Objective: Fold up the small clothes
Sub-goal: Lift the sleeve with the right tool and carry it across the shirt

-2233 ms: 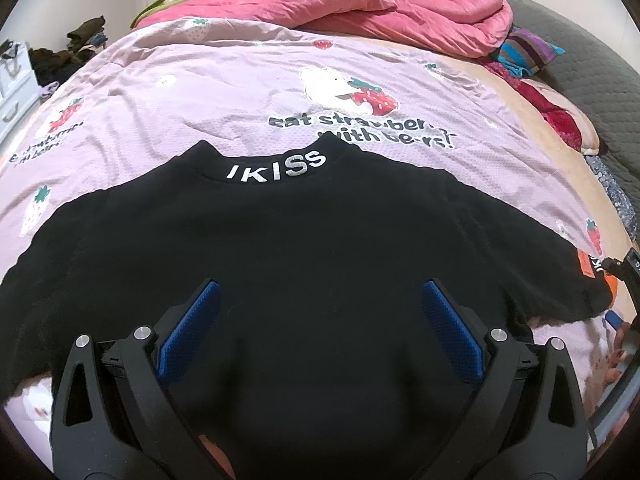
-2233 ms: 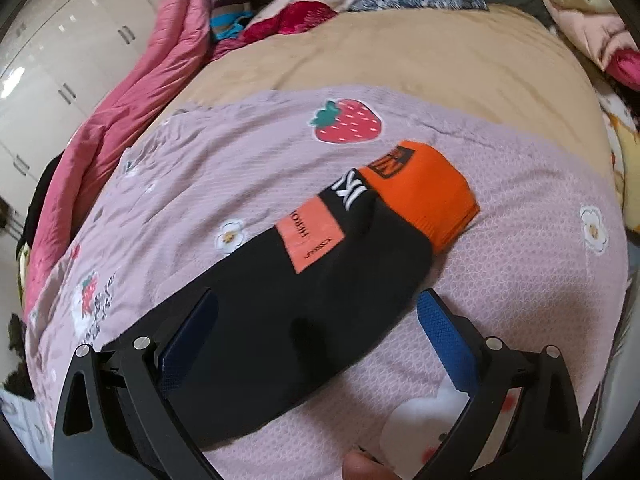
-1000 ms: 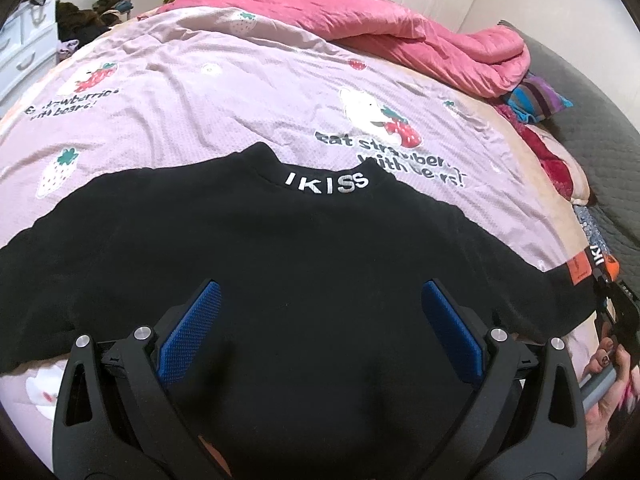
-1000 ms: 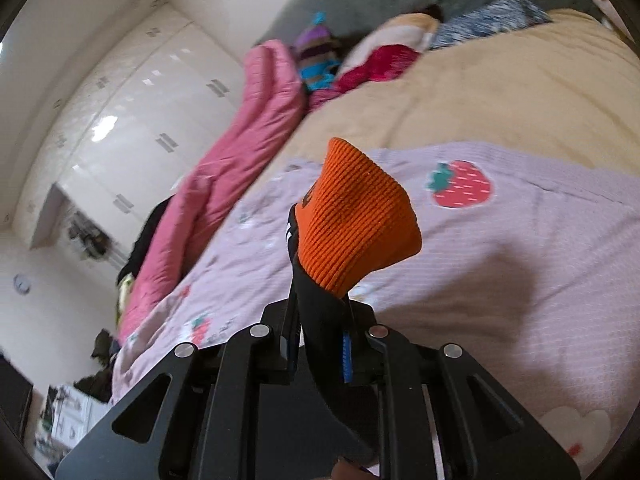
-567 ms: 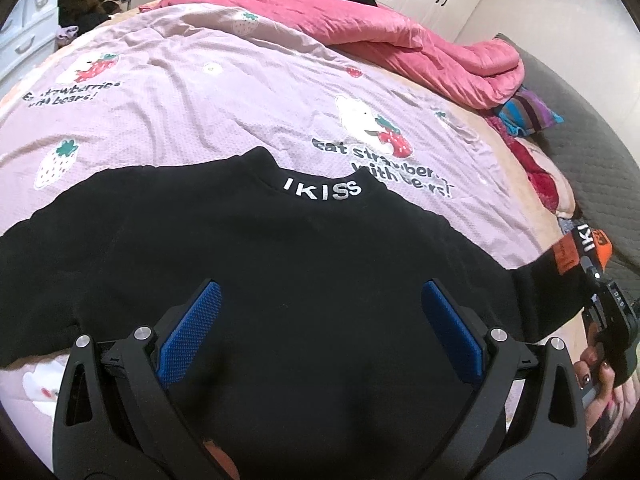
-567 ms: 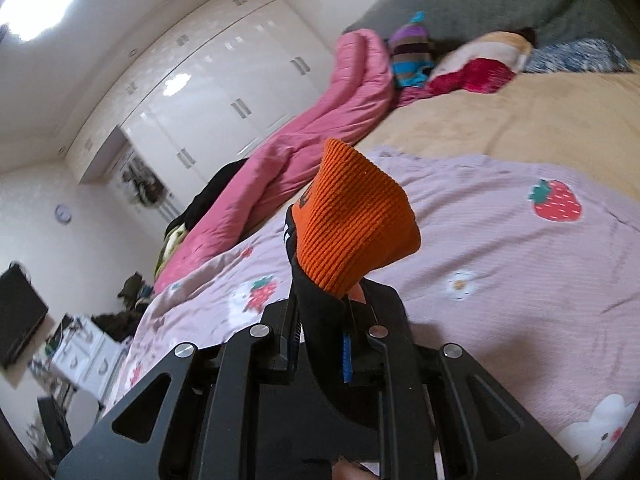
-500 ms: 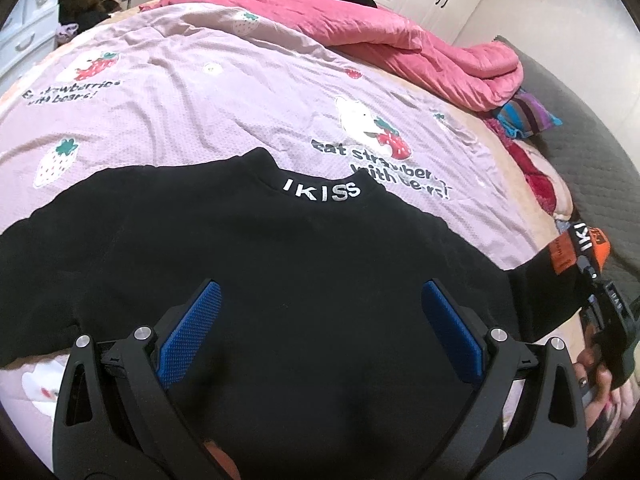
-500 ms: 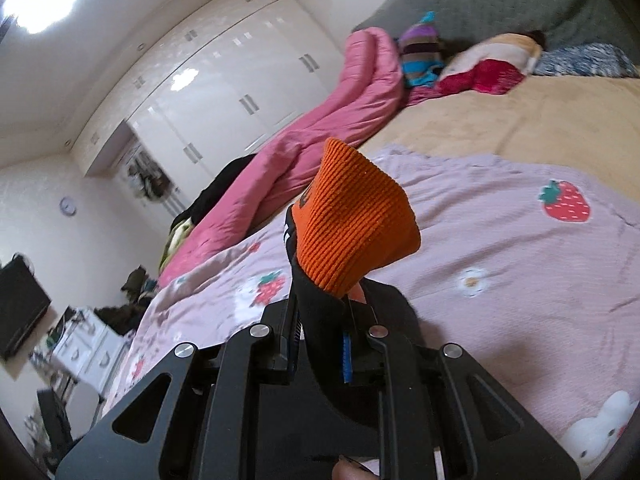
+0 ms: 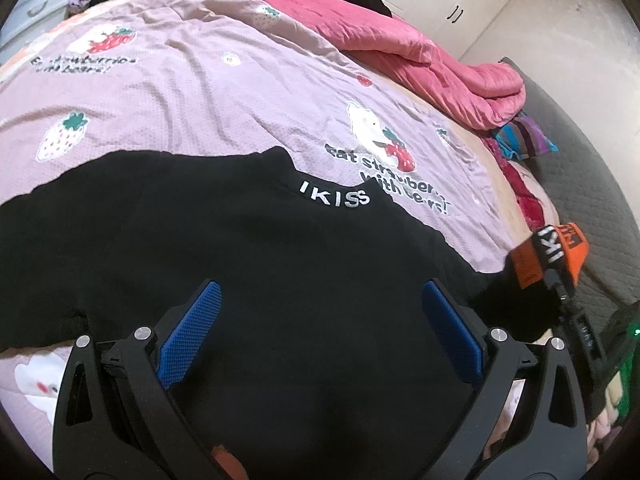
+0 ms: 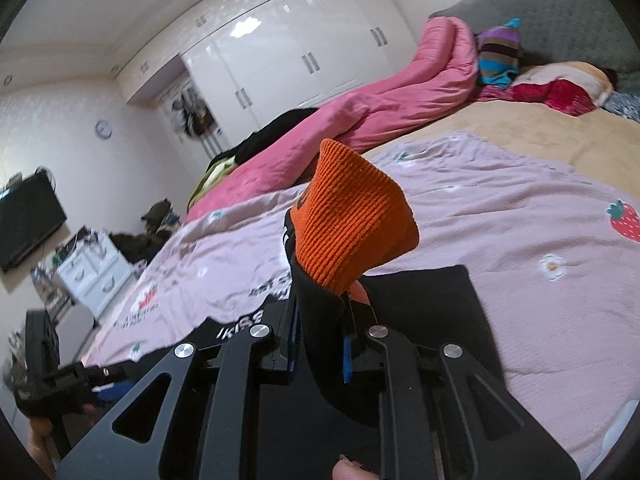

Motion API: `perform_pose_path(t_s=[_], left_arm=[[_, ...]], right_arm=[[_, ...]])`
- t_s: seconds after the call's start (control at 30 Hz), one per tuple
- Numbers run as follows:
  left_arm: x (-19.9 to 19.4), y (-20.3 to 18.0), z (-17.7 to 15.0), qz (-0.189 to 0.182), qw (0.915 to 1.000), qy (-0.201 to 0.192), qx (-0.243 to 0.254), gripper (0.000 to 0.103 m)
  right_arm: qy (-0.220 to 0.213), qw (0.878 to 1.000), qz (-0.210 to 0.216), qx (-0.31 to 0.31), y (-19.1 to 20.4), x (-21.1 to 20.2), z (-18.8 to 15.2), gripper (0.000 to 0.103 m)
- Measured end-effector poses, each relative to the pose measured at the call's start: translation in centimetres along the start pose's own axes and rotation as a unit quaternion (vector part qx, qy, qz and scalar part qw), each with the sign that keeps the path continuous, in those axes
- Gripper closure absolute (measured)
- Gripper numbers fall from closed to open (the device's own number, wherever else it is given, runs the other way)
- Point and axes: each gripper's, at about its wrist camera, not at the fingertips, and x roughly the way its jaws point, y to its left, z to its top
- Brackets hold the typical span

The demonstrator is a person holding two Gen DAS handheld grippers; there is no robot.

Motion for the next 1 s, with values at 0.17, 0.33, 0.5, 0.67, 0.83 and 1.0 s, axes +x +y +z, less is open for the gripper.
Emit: perform_pose_path(t_s=[0.17,0.33,0.5,0.67,0.83,1.0], left_arm=[[-0.2,1.0,0.1,-0.004,0.9999,0.002,-0.013,0.009],[-0.4,2.0,0.2,-0.026,0.9992,0.007,-0.029,0.009],[-0.4,2.4,0.1,-0.049,0.9983,0.017,-0.027,0.009],[0.5,3.1,-0.1,-0.073,0.9951,0.039,-0.054,0.009],[1.2,3.4,-0.3,-0.076,0.9940,0.050,-0.060,0.009],[1.8,3.6,-0.7,-0.080,0.9924,0.061,-0.071,0.009]], right_arm=[[0.022,0.999,0.012,-0.028,2.4,1.2,-1.4,0.088],[0.048,0.996,0.024,-0.066,5.0,2.5,-3.2,0.087],[0.087,0.990,0.038,-0.108,7.9,4.2,-6.1,0.086],[0.118,0.982,0.049,-0.136,9.8,5.3,-8.2,0.084],[0.141,0.977,0.059,-0.148,10.4,5.9,-9.5,0.077],[0.171,0.969,0.097,-0.151,11.1,5.8,-9.9,0.052]])
